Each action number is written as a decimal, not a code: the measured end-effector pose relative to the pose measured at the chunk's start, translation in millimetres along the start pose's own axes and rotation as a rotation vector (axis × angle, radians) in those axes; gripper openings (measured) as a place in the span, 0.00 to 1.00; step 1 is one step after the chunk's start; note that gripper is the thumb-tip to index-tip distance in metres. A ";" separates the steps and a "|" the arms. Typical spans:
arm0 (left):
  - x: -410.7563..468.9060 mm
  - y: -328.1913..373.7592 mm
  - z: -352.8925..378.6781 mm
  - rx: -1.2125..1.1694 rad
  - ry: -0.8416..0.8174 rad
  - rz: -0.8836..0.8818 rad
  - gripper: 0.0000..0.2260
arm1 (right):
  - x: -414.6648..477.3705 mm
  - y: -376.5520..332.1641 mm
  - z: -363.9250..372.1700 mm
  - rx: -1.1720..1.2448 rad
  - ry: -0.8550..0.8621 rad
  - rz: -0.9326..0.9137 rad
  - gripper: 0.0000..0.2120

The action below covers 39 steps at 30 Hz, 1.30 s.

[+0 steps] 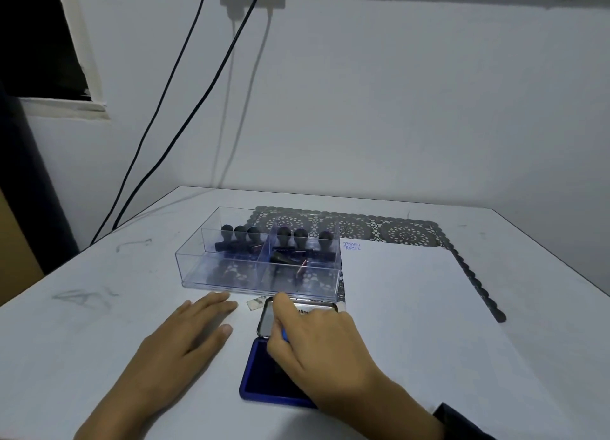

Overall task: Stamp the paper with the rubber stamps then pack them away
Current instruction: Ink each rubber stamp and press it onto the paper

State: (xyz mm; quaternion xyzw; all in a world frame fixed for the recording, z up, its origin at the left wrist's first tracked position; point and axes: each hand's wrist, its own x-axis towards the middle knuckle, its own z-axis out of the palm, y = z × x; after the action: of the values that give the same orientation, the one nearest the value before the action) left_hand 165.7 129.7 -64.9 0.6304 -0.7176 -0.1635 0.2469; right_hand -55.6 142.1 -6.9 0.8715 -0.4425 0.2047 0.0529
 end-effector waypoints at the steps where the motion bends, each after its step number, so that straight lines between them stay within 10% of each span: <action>1: 0.1 -0.9 0.4 0.003 0.000 0.000 0.17 | -1.4 -2.6 -1.7 -0.010 -0.029 0.048 0.04; 15: 5.7 23.6 -9.4 -0.124 0.136 0.157 0.11 | -2.5 1.9 -12.4 0.074 -0.012 -0.117 0.05; 19: 9.9 69.4 -23.6 -0.146 0.261 0.374 0.12 | 12.1 39.8 -61.5 0.229 0.307 -0.017 0.08; 23: 18.4 127.5 -29.1 -0.119 0.042 0.586 0.16 | 51.8 98.6 -94.8 0.248 0.615 0.178 0.12; 29: 70.0 176.7 23.9 0.549 -0.240 0.804 0.23 | 95.7 174.6 -26.4 -0.016 0.423 0.369 0.11; 39: 109.0 140.4 77.8 0.788 0.013 0.984 0.29 | 116.5 201.7 32.5 -0.069 0.190 0.339 0.09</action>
State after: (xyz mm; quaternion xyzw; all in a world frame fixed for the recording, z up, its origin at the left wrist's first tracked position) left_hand -2.6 37.7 -36.3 0.2713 -0.9283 0.2497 0.0470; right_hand -144.3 -75.7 -7.4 0.7589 -0.5826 0.2769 0.0892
